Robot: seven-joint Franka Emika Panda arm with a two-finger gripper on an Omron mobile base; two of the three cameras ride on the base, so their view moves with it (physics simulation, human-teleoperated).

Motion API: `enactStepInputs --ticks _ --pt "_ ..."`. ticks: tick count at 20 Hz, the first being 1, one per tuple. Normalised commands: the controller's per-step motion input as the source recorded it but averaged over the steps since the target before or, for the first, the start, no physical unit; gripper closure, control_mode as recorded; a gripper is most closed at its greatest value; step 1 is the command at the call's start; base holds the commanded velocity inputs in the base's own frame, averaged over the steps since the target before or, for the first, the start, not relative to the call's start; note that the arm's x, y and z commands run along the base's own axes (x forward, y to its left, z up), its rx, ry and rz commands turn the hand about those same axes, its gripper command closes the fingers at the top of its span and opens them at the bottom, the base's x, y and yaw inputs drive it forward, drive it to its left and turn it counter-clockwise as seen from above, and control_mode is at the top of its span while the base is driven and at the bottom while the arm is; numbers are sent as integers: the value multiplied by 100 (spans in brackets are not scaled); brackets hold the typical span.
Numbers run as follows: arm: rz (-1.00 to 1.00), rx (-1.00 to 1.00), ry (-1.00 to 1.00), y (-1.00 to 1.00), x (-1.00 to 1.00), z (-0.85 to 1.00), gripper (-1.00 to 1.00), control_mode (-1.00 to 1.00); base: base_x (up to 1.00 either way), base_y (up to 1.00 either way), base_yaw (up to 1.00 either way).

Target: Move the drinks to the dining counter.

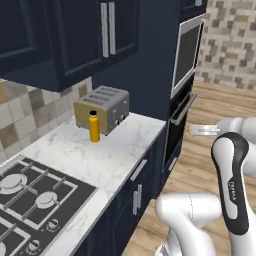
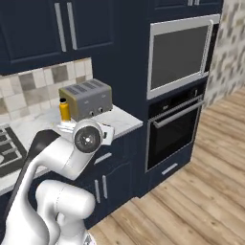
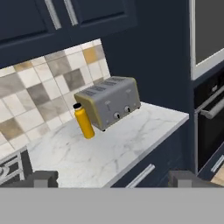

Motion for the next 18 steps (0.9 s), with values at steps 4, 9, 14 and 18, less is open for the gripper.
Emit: enactStepInputs --ticks 4,9,14,18 --pt "0 0 0 0 0 0 -100 100 51 25 41" --pt "0 0 0 0 0 0 -100 100 43 25 40" --pt "0 0 0 0 0 0 -100 100 67 11 33" --pt "0 0 0 0 0 0 -100 100 79 -1 9"
